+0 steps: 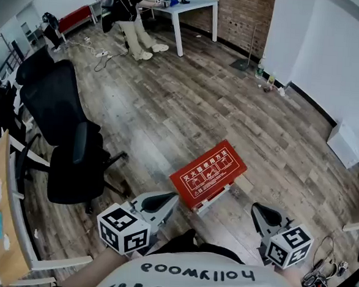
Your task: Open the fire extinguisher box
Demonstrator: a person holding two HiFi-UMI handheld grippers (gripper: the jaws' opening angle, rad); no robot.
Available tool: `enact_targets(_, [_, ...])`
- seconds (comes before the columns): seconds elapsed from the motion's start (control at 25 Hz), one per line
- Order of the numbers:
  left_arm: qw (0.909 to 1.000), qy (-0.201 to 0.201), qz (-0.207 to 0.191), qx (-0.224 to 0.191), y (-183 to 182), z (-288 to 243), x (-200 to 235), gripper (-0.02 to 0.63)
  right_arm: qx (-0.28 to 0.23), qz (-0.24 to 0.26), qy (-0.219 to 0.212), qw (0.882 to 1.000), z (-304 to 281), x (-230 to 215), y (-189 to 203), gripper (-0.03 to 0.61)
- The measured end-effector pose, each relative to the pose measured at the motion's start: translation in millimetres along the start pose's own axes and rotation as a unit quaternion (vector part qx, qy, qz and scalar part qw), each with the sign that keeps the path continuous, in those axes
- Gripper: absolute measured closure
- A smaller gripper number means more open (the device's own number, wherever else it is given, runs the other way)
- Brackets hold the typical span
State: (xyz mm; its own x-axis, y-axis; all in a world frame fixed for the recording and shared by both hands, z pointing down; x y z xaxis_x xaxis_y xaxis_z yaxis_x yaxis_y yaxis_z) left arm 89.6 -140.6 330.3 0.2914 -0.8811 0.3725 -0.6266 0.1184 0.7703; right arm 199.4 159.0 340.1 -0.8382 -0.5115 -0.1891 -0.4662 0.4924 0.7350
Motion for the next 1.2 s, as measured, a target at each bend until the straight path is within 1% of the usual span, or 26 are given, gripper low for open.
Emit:
enact_targets(0.16, [0.9999, 0.003, -0.009, -0.009, -10.6, 6.2, 22.1, 0.606, -0.003, -0.001, 0.007, 1.0, -14.3, 7.2, -10.1, 0.568])
enact_targets(0.28, [0.9998, 0.005, -0.016, -0.012, -16.5, 7.8, 35.0, 0.607, -0.015, -0.009, 0.009, 1.0, -20.2, 8.6, -18.5, 0.566])
enact_targets(0.44, [0.9998, 0.007, -0.012, -0.012, -16.4, 7.8, 46.8, 0.606, -0.012, -0.005, 0.017, 1.0, -24.8, 9.8, -25.5, 0.568])
enact_targets(0.72, [0.9998, 0.003, 0.016, -0.009, 4.9, 8.9, 62.8, 0.606, 0.013, -0.002, 0.02, 1.0, -36.2, 9.8, -24.0, 0.568])
enact_targets(1.0, [0.9983, -0.029, 0.047, -0.021, 16.9, 13.3, 74.7, 0.607, 0.043, 0.028, -0.014, 0.999, -60.4, 7.0, -31.1, 0.568])
enact_targets(1.2, [0.995, -0.052, 0.081, -0.027, 21.5, 3.7, 73.1, 0.606, 0.057, 0.043, -0.041, 0.997, -78.9, -14.5, -40.1, 0.566])
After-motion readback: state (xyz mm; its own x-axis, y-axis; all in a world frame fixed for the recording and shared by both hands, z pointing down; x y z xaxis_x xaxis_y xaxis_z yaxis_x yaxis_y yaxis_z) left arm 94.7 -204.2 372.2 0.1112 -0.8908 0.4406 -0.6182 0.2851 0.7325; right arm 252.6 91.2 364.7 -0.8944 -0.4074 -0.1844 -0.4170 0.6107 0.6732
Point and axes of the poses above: the fingertips, and each gripper's own axes: z backward along the fingers, x to its left, y out of its underside, the point moved 9 cm from there along z, backward along the fingers, and after that the axes turned 12 degrees about x, right-handed, at the moved point
